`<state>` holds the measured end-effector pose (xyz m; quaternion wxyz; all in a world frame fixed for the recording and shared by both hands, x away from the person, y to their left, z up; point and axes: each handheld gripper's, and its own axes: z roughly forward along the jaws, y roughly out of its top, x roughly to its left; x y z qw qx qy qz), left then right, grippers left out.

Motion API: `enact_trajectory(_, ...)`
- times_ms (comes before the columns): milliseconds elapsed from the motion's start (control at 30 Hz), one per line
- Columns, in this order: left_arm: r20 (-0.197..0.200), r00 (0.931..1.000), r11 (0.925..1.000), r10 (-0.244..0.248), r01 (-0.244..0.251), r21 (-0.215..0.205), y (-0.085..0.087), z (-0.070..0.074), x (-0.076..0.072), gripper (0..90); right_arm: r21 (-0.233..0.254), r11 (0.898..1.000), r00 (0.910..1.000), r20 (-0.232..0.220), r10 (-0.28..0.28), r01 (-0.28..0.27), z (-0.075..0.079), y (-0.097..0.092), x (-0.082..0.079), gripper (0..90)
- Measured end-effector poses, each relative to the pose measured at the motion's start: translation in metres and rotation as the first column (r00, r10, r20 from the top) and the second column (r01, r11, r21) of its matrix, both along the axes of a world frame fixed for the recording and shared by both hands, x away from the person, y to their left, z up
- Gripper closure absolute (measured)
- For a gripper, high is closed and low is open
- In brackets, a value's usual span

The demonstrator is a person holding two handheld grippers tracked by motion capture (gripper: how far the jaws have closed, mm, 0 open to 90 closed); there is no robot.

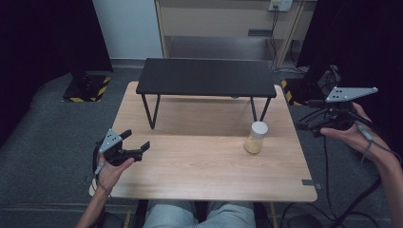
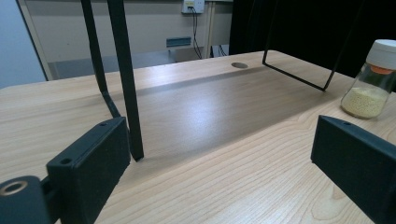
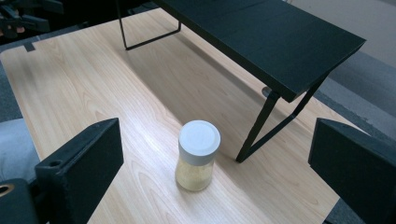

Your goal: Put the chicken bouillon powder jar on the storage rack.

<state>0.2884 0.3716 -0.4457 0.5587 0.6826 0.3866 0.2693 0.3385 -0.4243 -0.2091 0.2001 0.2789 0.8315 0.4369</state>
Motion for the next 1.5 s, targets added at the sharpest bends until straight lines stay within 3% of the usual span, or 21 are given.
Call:
enact_trajectory(233,-0.003,1.0000,1.0000,-0.004,0.004,0.005,0.000,0.000,0.000,3.7,0.003,1.000,0.9998,-0.017,-0.007,0.007,-0.009,-0.002,0.005,3.3)
enact_trajectory(1000,-0.020,0.9998,0.9999,-0.001,0.001,0.015,-0.001,0.000,0.000,3.7,0.041,0.999,0.9979,-0.064,0.012,-0.009,-0.108,0.000,0.041,4.4)
enact_trajectory(1200,-0.028,0.9996,0.9998,0.000,0.001,0.021,-0.003,-0.001,0.001,3.7,0.045,0.999,0.9946,-0.101,0.025,-0.021,-0.134,0.015,0.062,4.4)
enact_trajectory(1500,-0.032,0.9995,0.9996,-0.004,0.005,0.028,-0.003,-0.001,0.002,3.7,0.015,0.998,0.9889,-0.135,0.062,-0.060,-0.149,0.041,0.088,5.8)
